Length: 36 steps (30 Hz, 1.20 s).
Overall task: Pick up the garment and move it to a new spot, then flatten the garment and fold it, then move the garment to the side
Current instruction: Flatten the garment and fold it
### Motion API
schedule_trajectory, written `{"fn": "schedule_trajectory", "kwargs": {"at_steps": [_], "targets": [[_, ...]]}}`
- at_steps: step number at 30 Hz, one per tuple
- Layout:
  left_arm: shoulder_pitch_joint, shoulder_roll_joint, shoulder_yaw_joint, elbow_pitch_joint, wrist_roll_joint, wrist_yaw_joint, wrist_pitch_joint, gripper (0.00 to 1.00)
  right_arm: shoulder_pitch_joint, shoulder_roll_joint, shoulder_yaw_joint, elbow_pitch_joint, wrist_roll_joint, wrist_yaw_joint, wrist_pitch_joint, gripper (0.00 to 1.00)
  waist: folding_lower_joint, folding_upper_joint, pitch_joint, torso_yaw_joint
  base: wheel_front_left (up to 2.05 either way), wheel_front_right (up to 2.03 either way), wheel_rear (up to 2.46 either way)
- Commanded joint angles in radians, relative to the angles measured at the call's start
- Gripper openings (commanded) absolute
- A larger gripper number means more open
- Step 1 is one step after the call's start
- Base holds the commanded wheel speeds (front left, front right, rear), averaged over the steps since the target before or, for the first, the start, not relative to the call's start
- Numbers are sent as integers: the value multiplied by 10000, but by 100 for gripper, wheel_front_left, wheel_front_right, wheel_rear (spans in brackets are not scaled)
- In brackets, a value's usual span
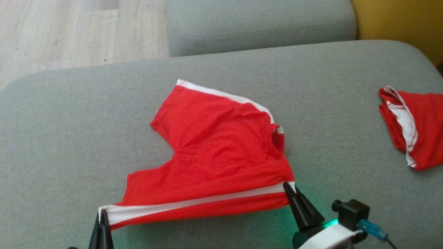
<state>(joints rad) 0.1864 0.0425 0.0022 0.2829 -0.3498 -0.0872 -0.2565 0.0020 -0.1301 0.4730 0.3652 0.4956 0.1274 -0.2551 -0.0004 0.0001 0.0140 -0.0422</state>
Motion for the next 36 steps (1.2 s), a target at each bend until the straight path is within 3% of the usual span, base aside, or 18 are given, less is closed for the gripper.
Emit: {"fn": "schedule_trajectory", "kwargs": {"at_steps": [1,7,10,21,27,36], "targets": [[-469,79,433,-523,2,52,-53,0,-275,-124,21,-536,115,33,-66,0,4,-1,22,-98,0,0,0],[-2305,100,234,-900,760,-271,-53,0,-804,134,-110,-849,752,33,-66,0,4,-1,720,-307,0,0,0],[-3858,447,-239,-342,1074,-386,-53,0,-1514,373,-70,-771,1157,33,-66,0,4,-1,1241,-487,0,0,0],[-9142,2113,-2972,2768,-325,-433,947,0,-3874,791,-206,-190,2335,33,-66,0,4,-1,3054,-1412,0,0,0],[-10590,2748,-4031,3989,-811,-434,1137,0,-4346,796,92,-309,3008,33,-66,0,4,-1,3594,-1776,0,0,0],[-11718,3181,-4627,5415,-952,-434,787,0,-4842,797,428,-263,3358,33,-66,0,4,-1,4174,-2019,0,0,0]]}}
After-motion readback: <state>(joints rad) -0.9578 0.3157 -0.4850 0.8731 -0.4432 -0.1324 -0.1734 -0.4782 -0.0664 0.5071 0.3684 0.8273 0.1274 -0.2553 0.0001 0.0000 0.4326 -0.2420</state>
